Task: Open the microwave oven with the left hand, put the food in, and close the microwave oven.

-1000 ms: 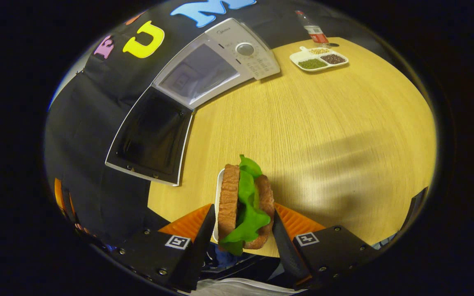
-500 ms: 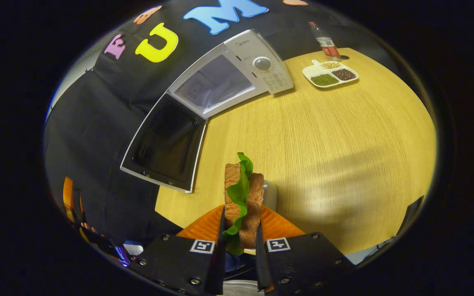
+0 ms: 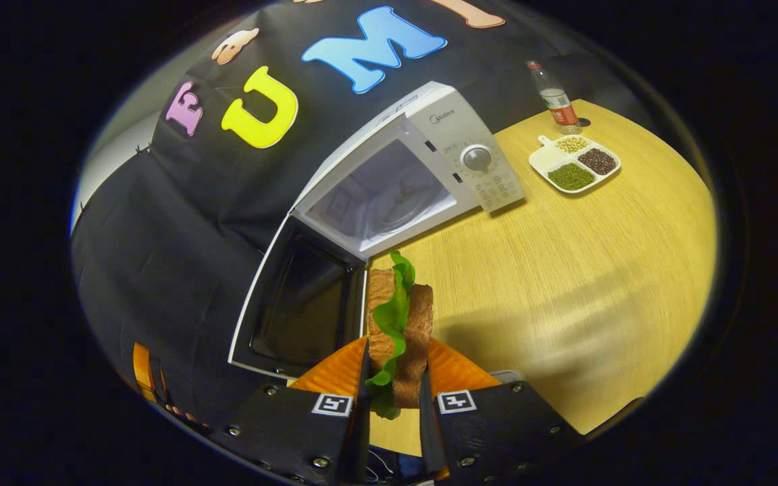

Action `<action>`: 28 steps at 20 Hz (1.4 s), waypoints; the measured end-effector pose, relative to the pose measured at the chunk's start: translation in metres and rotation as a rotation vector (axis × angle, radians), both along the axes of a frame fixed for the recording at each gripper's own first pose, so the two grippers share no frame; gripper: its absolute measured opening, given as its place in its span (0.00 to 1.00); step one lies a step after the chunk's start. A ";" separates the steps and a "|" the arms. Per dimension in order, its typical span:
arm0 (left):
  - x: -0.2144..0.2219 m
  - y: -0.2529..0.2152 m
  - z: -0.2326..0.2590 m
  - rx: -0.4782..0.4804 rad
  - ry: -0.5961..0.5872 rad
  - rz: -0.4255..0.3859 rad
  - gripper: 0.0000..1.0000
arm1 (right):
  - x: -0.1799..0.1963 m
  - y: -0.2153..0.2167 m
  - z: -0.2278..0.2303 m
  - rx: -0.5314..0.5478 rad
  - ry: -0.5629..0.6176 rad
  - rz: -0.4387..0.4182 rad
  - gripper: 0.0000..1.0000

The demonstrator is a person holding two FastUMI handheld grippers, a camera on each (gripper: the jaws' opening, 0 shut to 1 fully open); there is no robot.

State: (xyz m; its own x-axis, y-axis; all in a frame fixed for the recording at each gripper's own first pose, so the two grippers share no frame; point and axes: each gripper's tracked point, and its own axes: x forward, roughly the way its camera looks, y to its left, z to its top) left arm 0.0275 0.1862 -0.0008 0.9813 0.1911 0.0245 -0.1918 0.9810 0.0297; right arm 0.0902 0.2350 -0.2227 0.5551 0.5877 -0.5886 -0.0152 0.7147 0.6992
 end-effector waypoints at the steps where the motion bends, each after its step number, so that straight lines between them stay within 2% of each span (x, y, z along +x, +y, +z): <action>1: 0.004 0.010 0.000 -0.003 -0.002 0.005 1.00 | 0.010 0.008 0.001 0.004 -0.012 -0.013 0.31; 2: 0.007 0.019 -0.002 -0.008 0.000 0.010 0.98 | 0.019 0.015 0.002 0.003 -0.027 -0.024 0.31; 7: 0.018 0.068 -0.020 -0.010 0.031 0.034 1.00 | 0.072 0.049 0.001 0.027 -0.097 -0.124 0.31; 10: 0.025 0.088 -0.023 0.002 0.038 0.040 0.94 | 0.102 0.061 -0.006 0.013 -0.137 -0.181 0.31; 13: 0.035 0.103 -0.033 -0.004 0.054 0.037 0.98 | 0.130 0.076 -0.011 0.034 -0.151 -0.240 0.31; 15: 0.038 0.115 -0.038 0.002 0.066 0.037 0.94 | 0.150 0.083 -0.018 0.035 -0.162 -0.265 0.31; 19: 0.052 0.127 -0.043 -0.012 0.085 0.036 0.97 | 0.187 0.091 -0.032 -0.002 -0.207 -0.325 0.31; 23: 0.059 0.141 -0.053 -0.012 0.108 0.042 0.94 | 0.219 0.097 -0.043 -0.042 -0.265 -0.383 0.31; 28: 0.061 0.153 -0.066 0.013 0.153 0.061 1.00 | 0.255 0.103 -0.060 -0.061 -0.301 -0.426 0.31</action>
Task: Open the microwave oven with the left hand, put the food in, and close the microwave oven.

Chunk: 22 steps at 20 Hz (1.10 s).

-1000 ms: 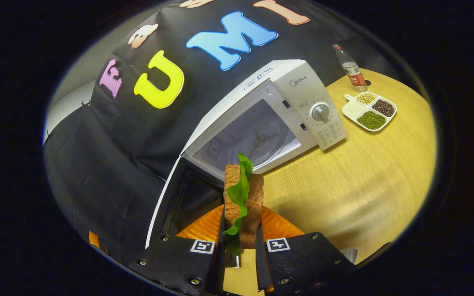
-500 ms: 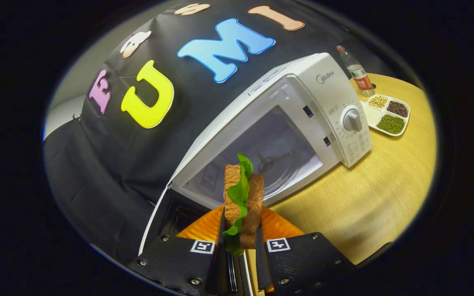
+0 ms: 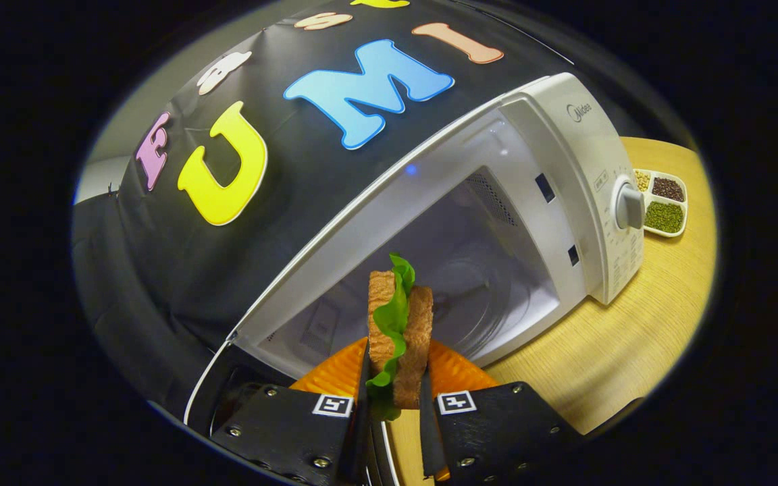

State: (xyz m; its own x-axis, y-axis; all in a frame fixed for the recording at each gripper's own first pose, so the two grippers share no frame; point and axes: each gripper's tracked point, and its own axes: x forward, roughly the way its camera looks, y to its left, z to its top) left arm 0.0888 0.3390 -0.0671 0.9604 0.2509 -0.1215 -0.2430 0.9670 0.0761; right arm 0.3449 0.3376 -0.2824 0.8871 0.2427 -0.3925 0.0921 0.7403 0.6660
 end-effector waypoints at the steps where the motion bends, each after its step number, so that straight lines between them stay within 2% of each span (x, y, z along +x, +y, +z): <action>1: -0.002 0.002 -0.002 0.006 0.011 0.004 0.97 | 0.006 0.001 -0.003 -0.003 -0.006 -0.005 0.31; 5: -0.007 0.008 -0.009 0.040 0.034 0.016 1.00 | 0.023 0.010 -0.019 0.005 -0.011 0.008 0.31; 8: -0.005 0.009 -0.007 0.040 0.027 0.036 0.97 | 0.027 0.009 -0.035 -0.017 0.008 0.015 0.32; 10: -0.003 0.006 -0.011 0.040 0.027 0.032 1.00 | 0.028 0.006 -0.042 -0.048 0.016 0.007 0.32; 11: -0.003 0.005 -0.011 0.043 0.028 0.030 1.00 | 0.028 0.004 -0.044 -0.063 0.014 0.005 0.36; 14: 0.001 0.002 -0.016 0.052 0.029 0.028 0.97 | 0.032 -0.007 -0.052 -0.123 0.020 -0.023 0.40; 16: 0.000 0.002 -0.019 0.053 0.032 0.032 1.00 | 0.035 -0.018 -0.057 -0.168 0.033 -0.045 0.47; 17: 0.000 0.001 -0.019 0.049 0.031 0.032 1.00 | 0.035 -0.024 -0.060 -0.189 0.040 -0.053 0.60; 18: -0.001 -0.001 -0.020 0.046 0.028 0.031 1.00 | 0.034 -0.027 -0.063 -0.203 0.050 -0.056 0.64; 21: -0.001 -0.006 -0.023 0.050 0.031 0.026 1.00 | 0.029 -0.044 -0.060 -0.283 0.062 -0.068 0.86; 22: 0.000 -0.008 -0.025 0.052 0.030 0.024 1.00 | 0.026 -0.047 -0.056 -0.306 0.044 -0.067 0.89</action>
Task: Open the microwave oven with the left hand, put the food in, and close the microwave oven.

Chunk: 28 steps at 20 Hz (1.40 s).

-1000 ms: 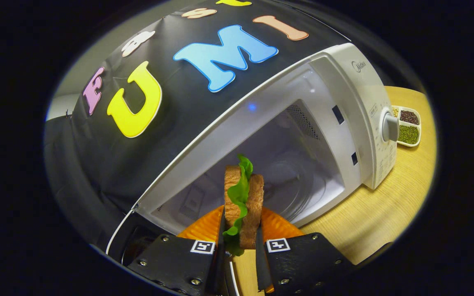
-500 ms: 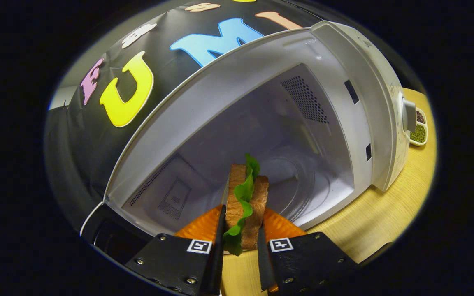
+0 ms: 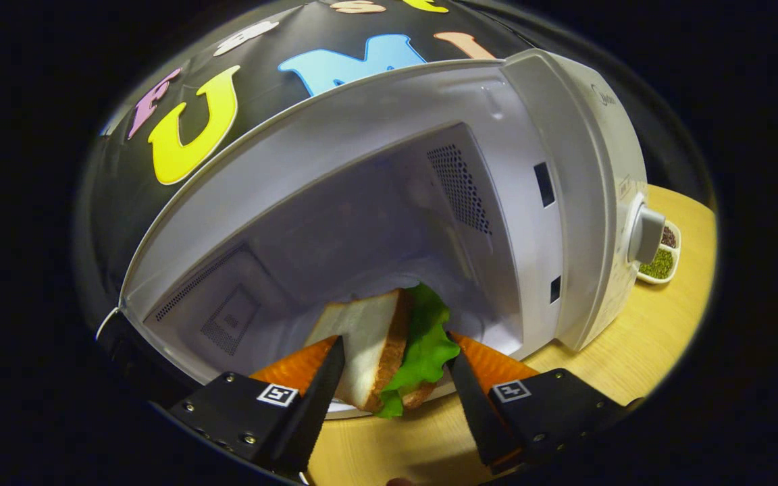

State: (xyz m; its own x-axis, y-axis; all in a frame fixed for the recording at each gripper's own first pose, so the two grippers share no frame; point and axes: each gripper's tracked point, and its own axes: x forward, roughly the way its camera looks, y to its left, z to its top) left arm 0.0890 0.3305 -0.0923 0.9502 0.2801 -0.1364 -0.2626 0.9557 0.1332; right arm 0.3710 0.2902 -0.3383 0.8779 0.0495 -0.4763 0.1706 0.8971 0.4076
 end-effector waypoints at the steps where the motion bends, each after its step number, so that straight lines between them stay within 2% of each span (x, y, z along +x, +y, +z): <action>1: 0.000 -0.002 0.000 0.000 -0.002 -0.004 0.94 | 0.000 -0.005 0.007 -0.030 -0.021 0.003 0.98; 4: 0.003 -0.008 0.001 -0.013 -0.020 -0.014 0.94 | -0.013 -0.011 0.034 -0.080 -0.069 0.045 0.98; 5: 0.005 -0.011 0.000 -0.022 -0.026 -0.017 1.00 | -0.021 -0.011 0.045 -0.090 -0.084 0.067 0.98; 9: 0.008 -0.021 -0.013 -0.050 -0.030 -0.027 0.98 | -0.060 -0.021 0.104 -0.177 -0.200 0.142 0.98; 13: 0.008 -0.030 -0.025 -0.060 -0.038 -0.022 0.94 | -0.100 -0.043 0.165 -0.186 -0.304 0.161 0.98; 16: 0.003 -0.034 -0.033 -0.090 -0.039 -0.014 1.00 | -0.133 -0.068 0.203 -0.230 -0.369 0.188 0.98; 19: 0.002 -0.040 -0.047 -0.111 -0.026 -0.001 1.00 | -0.166 -0.095 0.230 -0.283 -0.410 0.210 0.98; 23: 0.004 -0.054 -0.067 -0.121 0.001 0.002 1.00 | -0.199 -0.123 0.258 -0.267 -0.426 0.217 0.98; 26: 0.004 -0.061 -0.081 -0.129 0.030 0.016 0.79 | -0.212 -0.151 0.273 -0.309 -0.450 0.214 0.97; 28: 0.006 -0.078 -0.088 -0.155 0.042 -0.011 0.61 | -0.220 -0.171 0.280 -0.325 -0.460 0.204 0.98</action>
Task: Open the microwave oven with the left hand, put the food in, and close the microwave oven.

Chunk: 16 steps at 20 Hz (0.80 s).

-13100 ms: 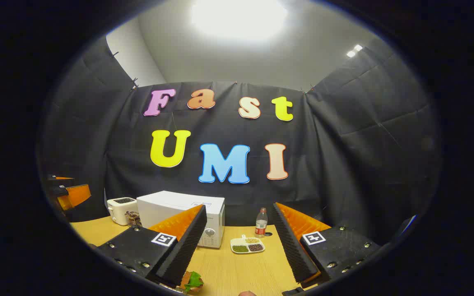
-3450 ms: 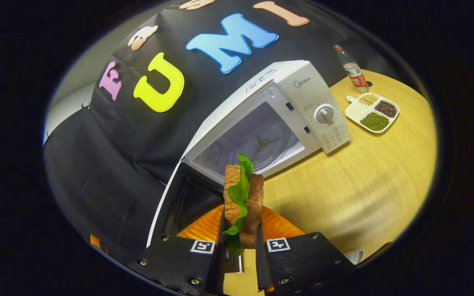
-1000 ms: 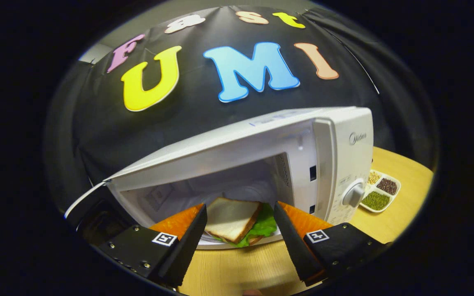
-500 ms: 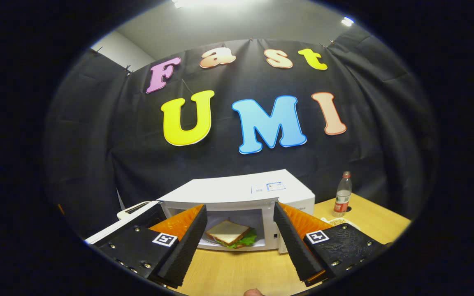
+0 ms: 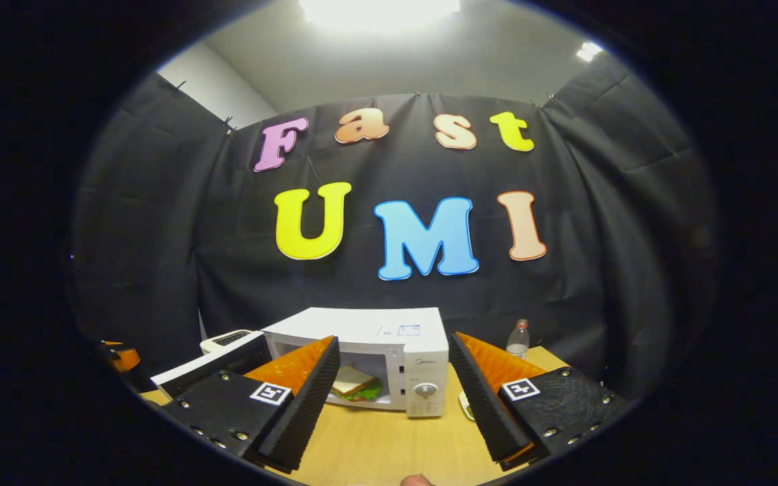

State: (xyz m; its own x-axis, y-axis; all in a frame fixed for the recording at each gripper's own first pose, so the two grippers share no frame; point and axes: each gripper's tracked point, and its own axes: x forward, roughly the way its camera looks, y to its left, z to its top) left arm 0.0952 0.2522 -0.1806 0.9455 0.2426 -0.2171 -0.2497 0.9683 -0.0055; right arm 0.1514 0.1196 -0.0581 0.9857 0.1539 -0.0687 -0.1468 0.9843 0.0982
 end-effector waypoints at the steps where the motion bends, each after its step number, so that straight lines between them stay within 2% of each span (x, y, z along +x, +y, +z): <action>1: 0.002 -0.009 -0.005 -0.018 0.013 -0.021 0.52 | -0.004 -0.010 0.005 0.004 -0.007 -0.008 0.98; 6: 0.017 -0.029 -0.011 0.006 0.029 -0.020 0.10 | -0.019 -0.053 0.011 0.009 -0.022 -0.055 0.98; 9: 0.022 -0.052 -0.016 0.006 0.040 -0.075 0.07 | -0.028 -0.069 0.009 0.008 -0.021 -0.057 0.98; 12: 0.027 -0.073 -0.017 0.028 0.057 -0.104 0.10 | -0.039 -0.085 0.010 0.011 -0.024 -0.057 0.98; 15: 0.034 -0.093 -0.017 0.054 0.069 -0.116 0.07 | -0.047 -0.104 0.010 -0.003 -0.025 -0.052 0.98; 16: 0.032 -0.101 -0.015 0.049 0.068 -0.125 0.10 | -0.050 -0.110 0.009 -0.002 -0.024 -0.051 0.98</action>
State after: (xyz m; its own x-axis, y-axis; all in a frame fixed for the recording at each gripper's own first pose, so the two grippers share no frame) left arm 0.1277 0.1512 -0.1959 0.9524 0.1361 -0.2729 -0.1257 0.9905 0.0553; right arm 0.1018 0.0095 -0.0488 0.9937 0.1031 -0.0449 -0.0985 0.9907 0.0935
